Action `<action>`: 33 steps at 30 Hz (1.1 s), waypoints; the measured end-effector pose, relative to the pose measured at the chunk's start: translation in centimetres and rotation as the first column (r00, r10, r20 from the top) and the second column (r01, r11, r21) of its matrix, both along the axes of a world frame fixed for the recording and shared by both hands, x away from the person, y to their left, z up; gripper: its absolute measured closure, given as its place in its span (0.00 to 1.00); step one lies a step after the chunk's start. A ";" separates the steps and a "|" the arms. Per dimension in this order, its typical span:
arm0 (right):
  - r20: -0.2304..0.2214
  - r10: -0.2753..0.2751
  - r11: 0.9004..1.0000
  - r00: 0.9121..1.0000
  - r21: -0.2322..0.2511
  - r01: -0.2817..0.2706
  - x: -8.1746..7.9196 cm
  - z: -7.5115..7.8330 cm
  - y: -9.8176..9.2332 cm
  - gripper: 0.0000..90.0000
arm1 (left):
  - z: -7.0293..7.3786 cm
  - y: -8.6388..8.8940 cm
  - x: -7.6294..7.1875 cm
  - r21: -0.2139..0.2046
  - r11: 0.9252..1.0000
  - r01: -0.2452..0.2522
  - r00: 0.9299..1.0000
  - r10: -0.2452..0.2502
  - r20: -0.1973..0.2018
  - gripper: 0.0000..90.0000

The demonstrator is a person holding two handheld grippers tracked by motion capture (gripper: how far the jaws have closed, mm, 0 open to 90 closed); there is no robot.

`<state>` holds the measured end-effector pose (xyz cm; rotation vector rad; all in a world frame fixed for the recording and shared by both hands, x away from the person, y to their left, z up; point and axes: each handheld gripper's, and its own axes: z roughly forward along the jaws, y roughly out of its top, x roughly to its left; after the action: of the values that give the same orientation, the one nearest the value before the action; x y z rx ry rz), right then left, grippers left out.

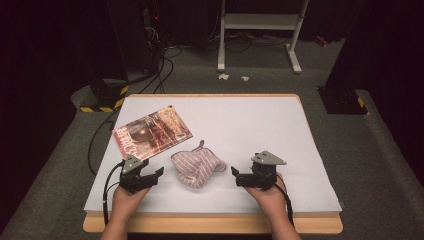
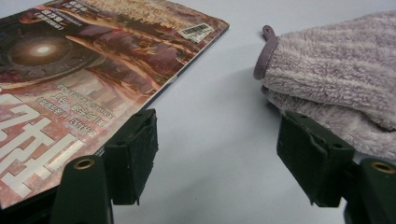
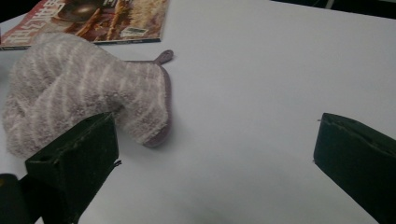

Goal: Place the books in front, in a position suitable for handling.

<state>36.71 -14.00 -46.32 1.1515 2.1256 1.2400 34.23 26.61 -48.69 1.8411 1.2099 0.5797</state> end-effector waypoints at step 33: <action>-0.016 0.145 0.989 0.989 0.000 -0.145 -0.4 0.7 5.6 0.09 | -0.3 -0.3 0.4 -0.030 0.999 0.025 0.999 -0.026 -0.020 0.34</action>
<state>36.35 -8.37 -45.65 1.0251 2.2561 1.2952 34.62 26.32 -48.95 1.8393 1.2005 0.5272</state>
